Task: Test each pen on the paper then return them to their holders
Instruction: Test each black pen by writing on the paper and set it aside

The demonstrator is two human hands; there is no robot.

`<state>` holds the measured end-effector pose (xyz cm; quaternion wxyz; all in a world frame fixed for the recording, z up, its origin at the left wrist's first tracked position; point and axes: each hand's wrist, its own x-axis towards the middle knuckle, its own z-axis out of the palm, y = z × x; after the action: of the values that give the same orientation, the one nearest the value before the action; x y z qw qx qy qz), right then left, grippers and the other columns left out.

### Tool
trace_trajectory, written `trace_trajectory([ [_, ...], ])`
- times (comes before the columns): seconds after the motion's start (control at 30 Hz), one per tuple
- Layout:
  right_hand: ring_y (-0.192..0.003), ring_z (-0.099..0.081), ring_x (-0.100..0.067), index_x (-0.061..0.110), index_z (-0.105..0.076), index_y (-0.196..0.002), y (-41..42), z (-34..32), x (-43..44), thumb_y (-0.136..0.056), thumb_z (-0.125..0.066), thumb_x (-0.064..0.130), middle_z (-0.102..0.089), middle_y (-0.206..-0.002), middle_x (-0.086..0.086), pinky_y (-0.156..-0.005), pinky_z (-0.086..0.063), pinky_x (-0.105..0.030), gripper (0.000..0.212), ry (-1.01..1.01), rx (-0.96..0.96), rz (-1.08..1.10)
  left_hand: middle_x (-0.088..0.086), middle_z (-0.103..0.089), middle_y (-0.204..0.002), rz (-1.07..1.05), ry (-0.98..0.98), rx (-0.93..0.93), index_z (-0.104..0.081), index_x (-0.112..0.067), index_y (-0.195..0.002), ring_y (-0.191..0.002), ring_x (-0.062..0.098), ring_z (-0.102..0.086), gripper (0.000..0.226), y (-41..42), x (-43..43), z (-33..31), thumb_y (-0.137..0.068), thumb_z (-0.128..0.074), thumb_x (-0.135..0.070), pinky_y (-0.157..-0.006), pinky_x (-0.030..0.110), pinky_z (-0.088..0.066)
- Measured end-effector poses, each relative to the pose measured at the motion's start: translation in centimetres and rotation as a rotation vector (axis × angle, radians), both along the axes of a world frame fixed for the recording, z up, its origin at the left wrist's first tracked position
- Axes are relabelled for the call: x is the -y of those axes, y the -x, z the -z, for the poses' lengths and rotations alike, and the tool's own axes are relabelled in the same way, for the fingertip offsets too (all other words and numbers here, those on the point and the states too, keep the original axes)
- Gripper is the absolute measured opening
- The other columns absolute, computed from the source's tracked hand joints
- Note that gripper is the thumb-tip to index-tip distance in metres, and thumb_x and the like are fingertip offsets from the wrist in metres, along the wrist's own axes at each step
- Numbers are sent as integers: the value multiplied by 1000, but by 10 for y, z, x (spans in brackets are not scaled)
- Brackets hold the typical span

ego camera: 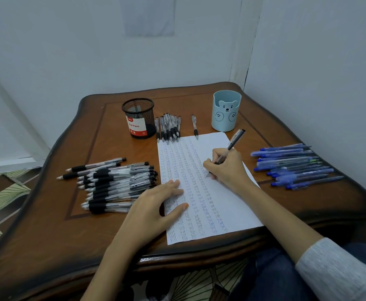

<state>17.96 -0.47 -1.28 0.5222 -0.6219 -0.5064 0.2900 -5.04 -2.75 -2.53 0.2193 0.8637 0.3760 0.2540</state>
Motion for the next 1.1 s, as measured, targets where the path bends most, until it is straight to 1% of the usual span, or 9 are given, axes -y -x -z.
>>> trace_trajectory([
  [0.1, -36, -50, -15, 5, -41, -56, -2, 1, 0, -80, -62, -8, -41, -46, -7, -38, -38, -19, 35, -2, -10, 2, -21, -49, -136, -3, 0, -3, -64, -30, -121, -128, -13, -38, 57, -1, 0, 0, -80, -47, -66, -104, 14, -33],
  [0.2, -36, -51, -13, 1, -46, -62, -2, 1, -1, -81, -63, -6, -47, -53, -14, -38, -38, -18, 27, -12, -25, 13, -21, -49, -136, 0, 2, -1, -64, -30, -121, -128, -12, -38, 58, 0, 0, -1, -79, -46, -67, -105, 15, -34],
  [0.47, -37, -51, -14, -3, -48, -62, -3, 2, -2, -81, -63, -6, -47, -53, -13, -39, -40, -19, 24, -11, -21, 3, -22, -49, -136, -3, 5, 11, -63, -31, -121, -127, -13, -38, 56, 0, 0, 0, -80, -47, -66, -106, 20, -38],
  [0.63, -36, -49, -12, 4, -42, -58, 0, 2, -1, -80, -62, -8, -42, -46, -4, -39, -39, -18, 32, -16, 10, 10, -22, -49, -136, -2, 9, 6, -63, -32, -120, -127, -13, -38, 55, 0, 0, 0, -80, -48, -66, -106, 21, -38],
  [0.73, -32, -46, -11, 4, -45, -60, -3, -4, 1, -87, -63, 1, -49, -48, -11, -33, -31, -17, 33, 18, -159, 30, -23, -49, -136, -1, 13, 8, -63, -33, -120, -127, -14, -38, 55, 0, 0, -1, -80, -47, -66, -106, 19, -37],
  [0.8, -31, -42, -9, 7, -46, -59, -6, -9, 1, -93, -60, 13, -51, -49, -8, -32, -26, -17, 37, 51, -363, 68, -23, -49, -135, -3, 13, 11, -63, -32, -120, -127, -13, -38, 55, 0, 1, -2, -80, -47, -66, -105, 19, -37],
  [0.87, -37, -41, -7, 12, -49, -59, -6, -12, 1, -96, -55, 24, -51, -51, -2, -38, -30, -20, 39, 73, -429, 111, -23, -49, -135, -1, 18, 14, -63, -32, -121, -127, -13, -38, 56, 0, 1, -2, -80, -48, -66, -106, 20, -37],
  [1.0, -40, -39, -7, 17, -55, -98, -7, -8, 3, -101, -41, 41, -45, -46, 4, -42, -34, -20, 28, 6, -377, 47, -23, -49, -135, 1, 20, 19, -63, -32, -120, -127, -13, -38, 54, 0, 0, -1, -80, -49, -65, -106, 21, -38],
  [1.1, -39, -39, -9, 13, -62, -112, -13, -8, 7, -102, -41, 37, -45, -47, 0, -39, -35, -21, 33, -30, -305, 0, -25, -48, -134, -2, 17, 23, -63, -32, -119, -127, -14, -38, 53, 1, 0, 0, -80, -49, -65, -106, 18, -36],
])
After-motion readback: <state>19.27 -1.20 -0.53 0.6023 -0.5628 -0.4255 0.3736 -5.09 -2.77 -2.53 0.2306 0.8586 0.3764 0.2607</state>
